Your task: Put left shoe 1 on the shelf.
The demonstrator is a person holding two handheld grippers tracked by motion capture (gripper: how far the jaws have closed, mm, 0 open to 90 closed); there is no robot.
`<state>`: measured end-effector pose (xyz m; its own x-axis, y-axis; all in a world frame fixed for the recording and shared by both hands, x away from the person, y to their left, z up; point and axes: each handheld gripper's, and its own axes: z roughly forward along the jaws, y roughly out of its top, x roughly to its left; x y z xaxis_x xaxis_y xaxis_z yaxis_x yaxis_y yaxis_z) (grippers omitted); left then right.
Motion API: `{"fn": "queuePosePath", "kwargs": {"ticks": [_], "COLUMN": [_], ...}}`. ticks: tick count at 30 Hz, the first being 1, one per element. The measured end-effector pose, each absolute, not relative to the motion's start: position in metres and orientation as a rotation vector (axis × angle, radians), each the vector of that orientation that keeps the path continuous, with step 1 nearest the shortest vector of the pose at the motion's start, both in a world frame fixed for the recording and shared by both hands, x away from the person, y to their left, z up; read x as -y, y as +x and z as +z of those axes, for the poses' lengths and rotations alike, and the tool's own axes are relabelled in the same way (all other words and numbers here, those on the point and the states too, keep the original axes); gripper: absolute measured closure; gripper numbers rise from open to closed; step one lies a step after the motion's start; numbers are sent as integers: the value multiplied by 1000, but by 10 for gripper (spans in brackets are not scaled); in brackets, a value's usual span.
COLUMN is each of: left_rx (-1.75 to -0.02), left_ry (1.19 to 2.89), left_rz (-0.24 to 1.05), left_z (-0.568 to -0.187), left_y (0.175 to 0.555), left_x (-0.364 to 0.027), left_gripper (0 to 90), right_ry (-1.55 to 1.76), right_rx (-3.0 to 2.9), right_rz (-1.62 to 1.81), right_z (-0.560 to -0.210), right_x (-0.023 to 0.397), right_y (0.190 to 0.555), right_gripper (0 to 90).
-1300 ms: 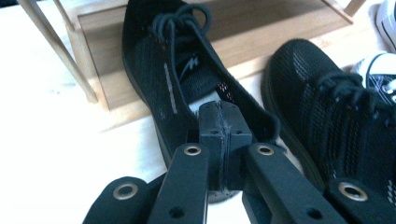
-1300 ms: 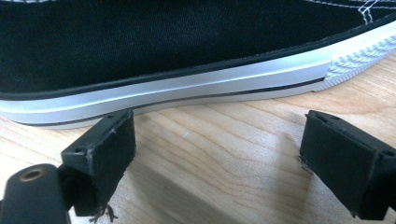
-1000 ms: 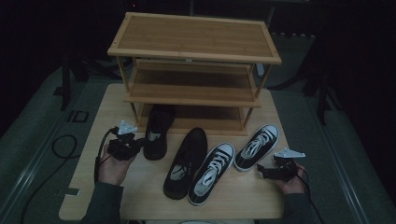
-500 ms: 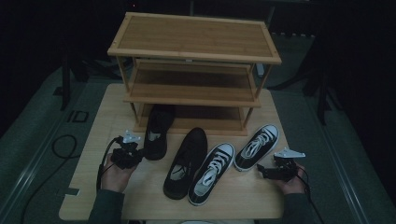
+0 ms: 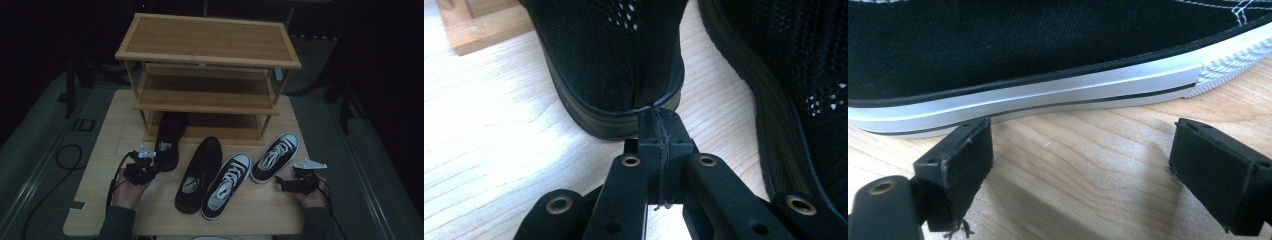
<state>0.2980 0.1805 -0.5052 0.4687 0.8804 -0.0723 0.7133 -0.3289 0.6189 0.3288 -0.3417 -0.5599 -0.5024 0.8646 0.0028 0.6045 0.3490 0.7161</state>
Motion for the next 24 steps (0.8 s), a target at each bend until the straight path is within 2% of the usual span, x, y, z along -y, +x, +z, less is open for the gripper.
{"fn": "queuePosePath", "kwargs": {"ticks": [24], "left_rx": [-1296], "left_ry": [2177], "left_rz": [401], "left_z": [-510], "left_y": [315], "left_x": [-160], "left_gripper": [900], "right_ry": [1291], "right_rx": [-2240], "right_rz": [947], "right_z": [-560], "right_x": [342], "right_y": [329], "right_gripper": [103]}}
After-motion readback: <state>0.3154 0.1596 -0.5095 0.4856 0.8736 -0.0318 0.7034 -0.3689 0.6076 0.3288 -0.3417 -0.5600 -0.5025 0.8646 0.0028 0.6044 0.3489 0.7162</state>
